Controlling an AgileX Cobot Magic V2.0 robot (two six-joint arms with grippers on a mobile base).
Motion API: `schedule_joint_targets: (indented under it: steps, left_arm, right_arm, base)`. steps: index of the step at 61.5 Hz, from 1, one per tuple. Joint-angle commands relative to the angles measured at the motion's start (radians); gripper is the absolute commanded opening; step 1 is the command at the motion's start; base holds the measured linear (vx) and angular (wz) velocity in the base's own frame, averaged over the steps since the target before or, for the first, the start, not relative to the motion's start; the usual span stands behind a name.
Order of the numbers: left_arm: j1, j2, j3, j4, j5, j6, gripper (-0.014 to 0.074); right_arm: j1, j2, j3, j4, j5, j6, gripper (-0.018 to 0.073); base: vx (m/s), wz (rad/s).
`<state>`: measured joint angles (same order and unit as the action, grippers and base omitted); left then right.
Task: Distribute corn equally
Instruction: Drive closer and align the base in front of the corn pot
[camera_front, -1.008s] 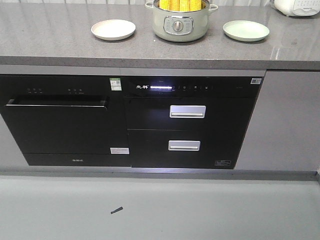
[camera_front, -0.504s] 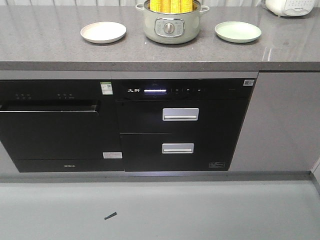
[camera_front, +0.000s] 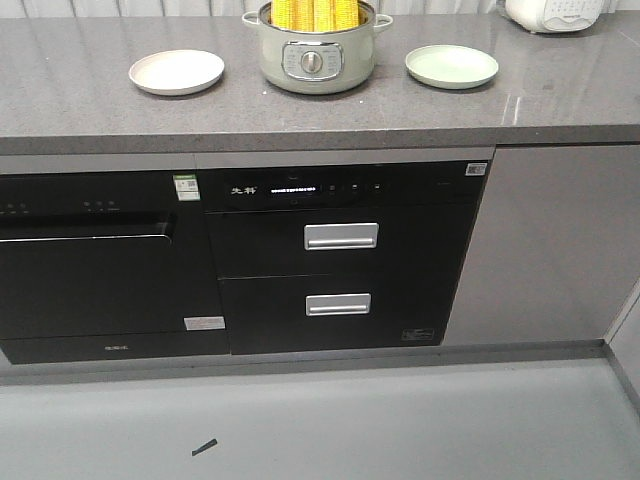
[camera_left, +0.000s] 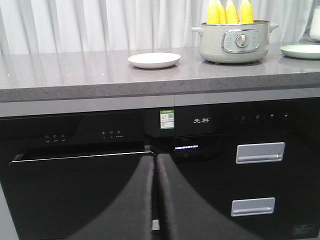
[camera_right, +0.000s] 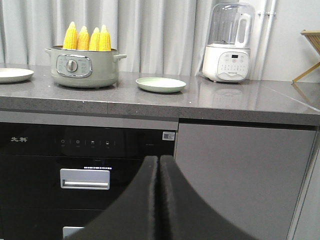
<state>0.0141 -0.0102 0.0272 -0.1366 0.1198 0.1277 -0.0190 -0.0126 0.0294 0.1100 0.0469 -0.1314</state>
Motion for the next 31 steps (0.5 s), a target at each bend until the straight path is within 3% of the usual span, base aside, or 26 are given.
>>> schedule_joint_targets:
  steps: [1,31]
  left_arm:
    - [-0.006,-0.017,0.003,-0.003,-0.076,-0.005,-0.0007]
    - [-0.006,-0.017,0.003,-0.003,-0.076,-0.005,-0.0007]
  right_arm:
    - [-0.007,-0.006,0.007,-0.010,-0.071,-0.003,-0.0004]
    - [-0.007,-0.006,0.007,-0.010,-0.071,-0.003,-0.0004]
  base:
    - [0.06,-0.08]
    - [0.07,-0.05]
